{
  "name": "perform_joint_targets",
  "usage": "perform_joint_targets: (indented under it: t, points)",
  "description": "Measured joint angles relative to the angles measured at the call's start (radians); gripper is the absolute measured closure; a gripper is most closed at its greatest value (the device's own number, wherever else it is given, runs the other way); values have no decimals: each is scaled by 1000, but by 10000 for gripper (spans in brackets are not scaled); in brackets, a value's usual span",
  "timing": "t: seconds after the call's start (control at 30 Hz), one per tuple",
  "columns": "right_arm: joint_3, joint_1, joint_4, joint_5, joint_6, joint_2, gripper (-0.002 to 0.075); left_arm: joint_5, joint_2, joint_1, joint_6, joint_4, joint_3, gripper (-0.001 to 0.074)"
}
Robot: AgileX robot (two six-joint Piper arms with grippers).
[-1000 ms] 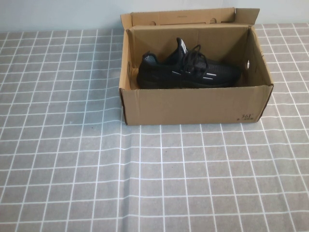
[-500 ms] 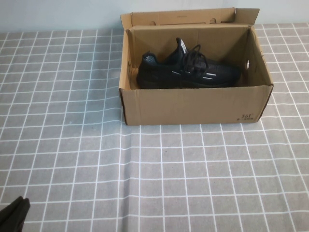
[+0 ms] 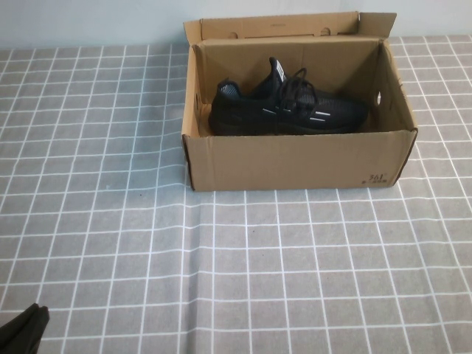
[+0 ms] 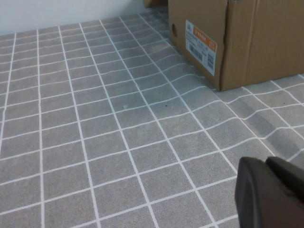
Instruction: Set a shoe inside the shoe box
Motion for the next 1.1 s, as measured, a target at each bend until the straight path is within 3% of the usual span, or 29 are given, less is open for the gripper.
perform_joint_targets:
  t: [0.33,0.6,0.7,0.83,1.1]
  points:
    - [34,-15,-108,-24,0,0,742,0,0,0,-2,0,0,736]
    - [384,-313,-131,-540,0,-18,742,0,0,0,-2,0,0,736]
    - [537,-399,-92,-655,0,-66,742,0,0,0,-2,0,0,736]
    - [645,-429,-38,-709,0,-164,742,0,0,0,-2,0,0,736]
    - [655,-431,-6,-666,0,-210,742,0,0,0,-2,0,0,736]
